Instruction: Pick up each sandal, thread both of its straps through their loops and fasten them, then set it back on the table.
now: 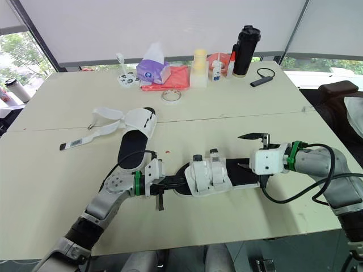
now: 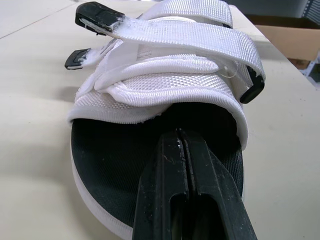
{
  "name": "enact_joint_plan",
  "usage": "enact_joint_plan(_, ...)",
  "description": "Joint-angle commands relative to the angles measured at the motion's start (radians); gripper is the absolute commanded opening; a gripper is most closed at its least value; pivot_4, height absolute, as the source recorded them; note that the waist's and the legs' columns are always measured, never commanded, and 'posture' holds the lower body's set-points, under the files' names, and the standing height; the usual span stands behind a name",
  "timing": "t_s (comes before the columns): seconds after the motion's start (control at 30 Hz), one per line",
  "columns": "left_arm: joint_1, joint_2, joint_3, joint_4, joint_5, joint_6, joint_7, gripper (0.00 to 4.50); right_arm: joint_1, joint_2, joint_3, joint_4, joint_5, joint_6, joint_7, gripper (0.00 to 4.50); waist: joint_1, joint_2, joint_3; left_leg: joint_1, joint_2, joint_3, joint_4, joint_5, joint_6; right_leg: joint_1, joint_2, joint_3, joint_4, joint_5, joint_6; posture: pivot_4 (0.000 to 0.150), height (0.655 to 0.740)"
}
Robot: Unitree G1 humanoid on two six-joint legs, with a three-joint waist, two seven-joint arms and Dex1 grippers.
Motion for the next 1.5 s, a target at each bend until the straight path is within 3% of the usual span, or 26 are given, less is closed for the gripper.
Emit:
enact_joint_plan(0.03, 0.008, 0.040, 0.032, -0.066, -0.028, 0.016, -0.028, 0.00, 0.007, -0.001, 0.004, -0.067, -0.025, -0.094, -0.022, 4.44, -0.002, 0.000, 0.000, 0.000, 0.000, 0.000, 0.000, 0.000, 0.000, 0.000, 0.000, 0.000, 0.000, 0.000, 0.000, 0.150, 0.7400)
enact_joint_plan(0.23, 0.012, 0.094, 0.099, -0.184, -0.111, 0.110, -0.031, 0.00, -0.041, 0.052, 0.074, -0.077, -0.137, -0.259, -0.090, 4.44, -0.002, 0.000, 0.000, 0.001, 0.000, -0.001, 0.000, 0.000, 0.000, 0.000, 0.000, 0.000, 0.003, -0.002, -0.003, 0.150, 0.7400)
enact_joint_plan(0.5, 0.036, 0.189, 0.195, -0.320, -0.221, 0.261, -0.039, 0.00, -0.202, 0.150, 0.176, 0.084, -0.347, -0.470, -0.244, 4.44, -0.015, -0.001, 0.001, 0.002, 0.000, -0.001, 0.000, 0.001, -0.001, 0.000, 0.000, 0.000, 0.005, -0.002, -0.003, 0.150, 0.7400)
enact_joint_plan(0.87, 0.053, 0.212, 0.243, -0.336, -0.233, 0.294, -0.001, 0.00, -0.258, 0.225, 0.193, 0.200, -0.632, -0.742, -0.568, 4.44, -0.023, -0.001, 0.001, 0.005, 0.000, -0.001, -0.002, 0.001, -0.001, 0.000, 0.001, 0.001, 0.007, -0.002, -0.003, 0.150, 0.7400)
enact_joint_plan(0.97, 0.057, 0.211, 0.246, -0.328, -0.226, 0.287, 0.000, 0.00, -0.273, 0.232, 0.201, 0.203, -0.692, -0.760, -0.624, 3.65, -0.022, -0.001, 0.001, 0.005, 0.000, -0.001, -0.002, 0.001, -0.002, 0.000, 0.001, 0.001, 0.007, -0.002, -0.004, 0.150, 0.7400)
enact_joint_plan(1.2, 0.047, 0.200, 0.248, -0.313, -0.215, 0.276, 0.014, 0.00, -0.314, 0.234, 0.251, 0.240, -0.735, -0.744, -0.668, 0.17, -0.023, -0.001, 0.001, 0.006, 0.000, 0.000, -0.002, 0.001, -0.002, 0.001, 0.001, 0.002, 0.007, -0.002, -0.004, 0.150, 0.7400)
enact_joint_plan(1.4, 0.060, 0.199, 0.269, -0.324, -0.218, 0.277, 0.040, 0.00, -0.251, 0.217, 0.196, 0.191, -0.590, -0.559, -0.617, 0.08, -0.019, -0.001, 0.001, 0.006, 0.000, -0.001, -0.001, 0.001, -0.002, 0.002, 0.001, 0.002, 0.007, -0.002, -0.004, 0.150, 0.7400)
enact_joint_plan(1.5, 0.066, 0.194, 0.273, -0.327, -0.221, 0.277, 0.054, 0.00, -0.223, 0.241, 0.133, 0.142, -0.495, -0.331, -0.549, 0.08, -0.018, -0.001, 0.001, 0.006, 0.000, -0.002, -0.002, 0.001, -0.002, 0.003, 0.001, 0.002, 0.007, -0.002, -0.004, 0.150, 0.7400)
